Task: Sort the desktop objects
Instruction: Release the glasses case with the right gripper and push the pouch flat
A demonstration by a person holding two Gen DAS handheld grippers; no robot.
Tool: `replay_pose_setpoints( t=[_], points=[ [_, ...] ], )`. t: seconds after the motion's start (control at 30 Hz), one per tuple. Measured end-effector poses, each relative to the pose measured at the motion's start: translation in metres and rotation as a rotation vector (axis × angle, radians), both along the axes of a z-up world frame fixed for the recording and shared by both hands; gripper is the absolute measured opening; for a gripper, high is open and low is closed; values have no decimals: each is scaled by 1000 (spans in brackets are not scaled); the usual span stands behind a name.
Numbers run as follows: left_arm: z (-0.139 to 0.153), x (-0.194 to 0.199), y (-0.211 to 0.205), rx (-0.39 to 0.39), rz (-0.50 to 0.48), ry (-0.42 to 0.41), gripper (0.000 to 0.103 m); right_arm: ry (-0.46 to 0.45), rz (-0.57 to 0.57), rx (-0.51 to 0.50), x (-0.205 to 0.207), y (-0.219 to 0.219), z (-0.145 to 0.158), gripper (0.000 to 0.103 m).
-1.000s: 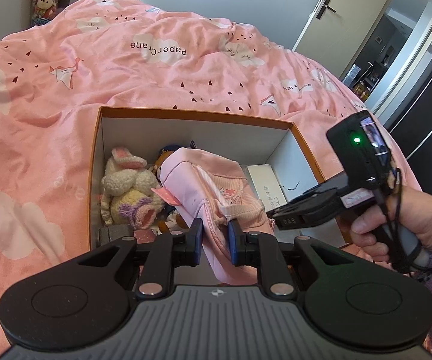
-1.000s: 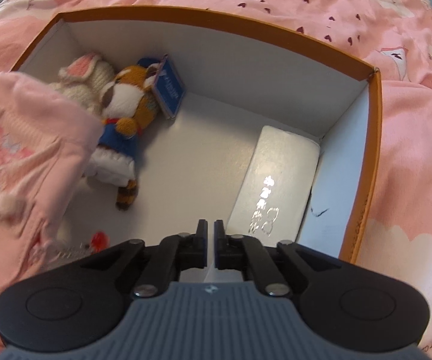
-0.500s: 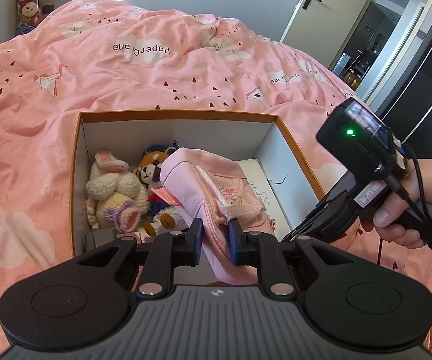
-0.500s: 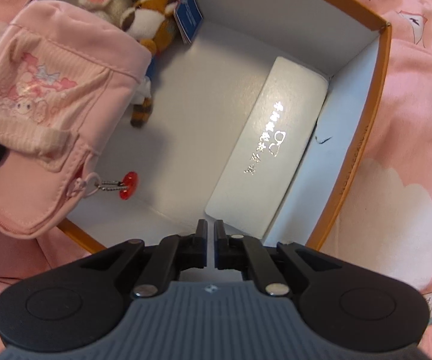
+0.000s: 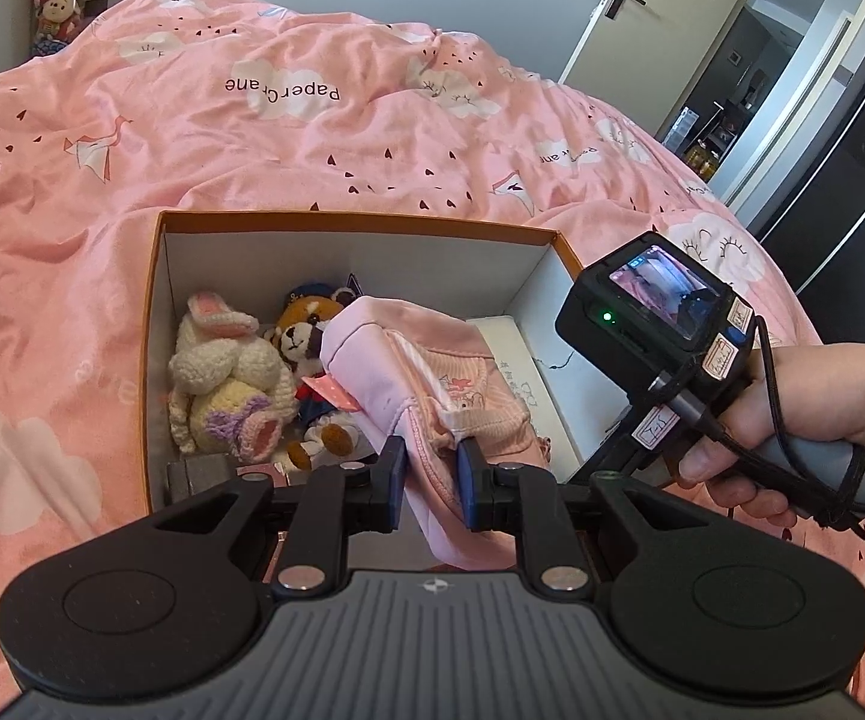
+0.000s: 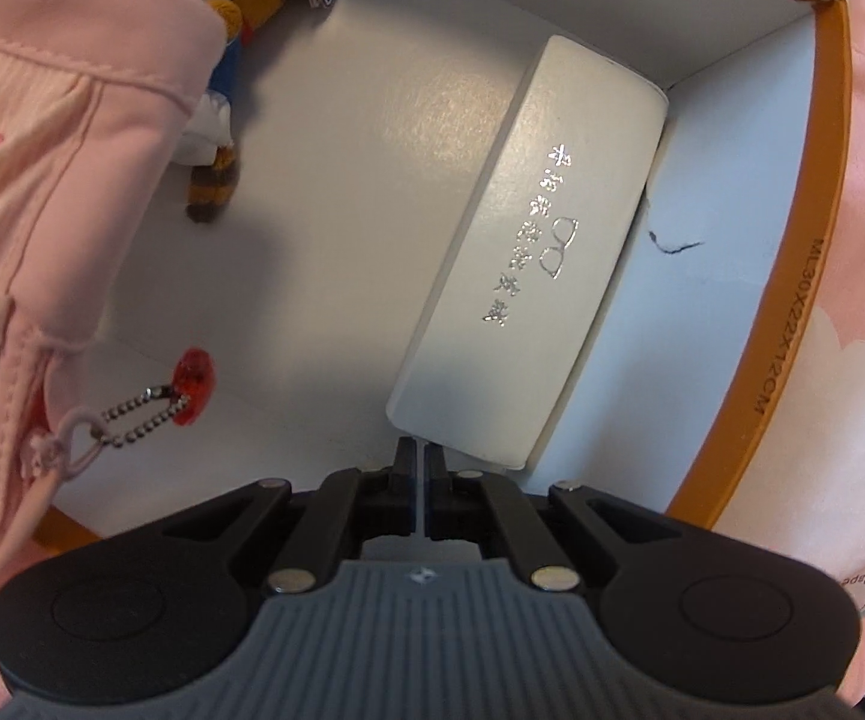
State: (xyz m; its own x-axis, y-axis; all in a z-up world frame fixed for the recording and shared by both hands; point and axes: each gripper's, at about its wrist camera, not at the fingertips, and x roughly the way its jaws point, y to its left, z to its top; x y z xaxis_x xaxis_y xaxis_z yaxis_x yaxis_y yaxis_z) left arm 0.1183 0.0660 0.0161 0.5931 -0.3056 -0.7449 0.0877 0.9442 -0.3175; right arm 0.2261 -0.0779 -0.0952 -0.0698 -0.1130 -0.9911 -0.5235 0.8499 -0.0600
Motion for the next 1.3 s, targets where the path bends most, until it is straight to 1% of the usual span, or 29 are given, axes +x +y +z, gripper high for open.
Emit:
replay_pose_setpoints(
  t=[0.07, 0.2, 0.3, 0.4, 0.43, 0.5, 0.67, 0.7, 0.73, 0.77, 0.8, 0.87, 0.93, 0.97, 1.0, 1.1, 1.13, 1.17, 1.2, 1.27, 1.3],
  points=[
    [-1, 1, 1, -2, -3, -1, 20, -28, 4, 4, 0, 0, 3, 0],
    [-2, 3, -1, 17, -13, -9, 20, -125, 37, -5, -1, 5, 12, 0],
    [-2, 7, -4, 30, -22, -15, 20, -125, 9, 32, 2, 1, 15, 0],
    [-4, 13, -7, 37, -40, -18, 21, -134, 43, 58, -3, 1, 22, 0],
    [-5, 16, -8, 37, -45, -19, 21, -134, 51, 72, -6, 1, 27, 2],
    [-8, 24, -10, 35, -51, -18, 21, -142, 66, 108, -10, -3, 40, 8],
    [-14, 49, -22, 43, -86, -26, 20, -185, 108, 183, -14, -16, 71, 9],
    [-16, 55, -25, 50, -95, -27, 20, -202, 111, 180, -13, -18, 75, 17],
    [-19, 60, -28, 56, -106, -25, 20, -228, 113, 180, -23, -20, 77, 22],
    [-22, 66, -31, 60, -117, -23, 20, -250, 119, 185, -22, -22, 80, 27],
    [-26, 71, -34, 62, -126, -21, 20, -264, 121, 192, -21, -43, 81, 28],
    [-34, 80, -39, 80, -135, -18, 20, -270, 105, 224, -11, -47, 86, 28],
    [-43, 89, -42, 101, -124, -5, 20, -273, 97, 251, -12, -48, 89, 28],
    [-47, 94, -42, 103, -117, 11, 20, -274, 104, 262, -13, -47, 87, 27],
    [-51, 97, -41, 99, -110, 27, 20, -278, 111, 270, -15, -46, 78, 27],
    [-63, 106, -39, 113, -73, 66, 20, -281, 133, 297, -16, -41, 75, 29],
    [-66, 108, -39, 124, -57, 84, 20, -287, 142, 305, -16, -41, 71, 31],
    [-69, 109, -38, 127, -47, 98, 20, -303, 158, 308, -17, -39, 68, 38],
    [-71, 111, -37, 124, -43, 109, 20, -322, 177, 307, -19, -37, 68, 42],
    [-75, 113, -37, 125, -36, 121, 20, -353, 213, 300, -23, -34, 69, 42],
    [-76, 114, -37, 128, -31, 128, 20, -358, 227, 305, -8, -34, 59, 42]
  ],
)
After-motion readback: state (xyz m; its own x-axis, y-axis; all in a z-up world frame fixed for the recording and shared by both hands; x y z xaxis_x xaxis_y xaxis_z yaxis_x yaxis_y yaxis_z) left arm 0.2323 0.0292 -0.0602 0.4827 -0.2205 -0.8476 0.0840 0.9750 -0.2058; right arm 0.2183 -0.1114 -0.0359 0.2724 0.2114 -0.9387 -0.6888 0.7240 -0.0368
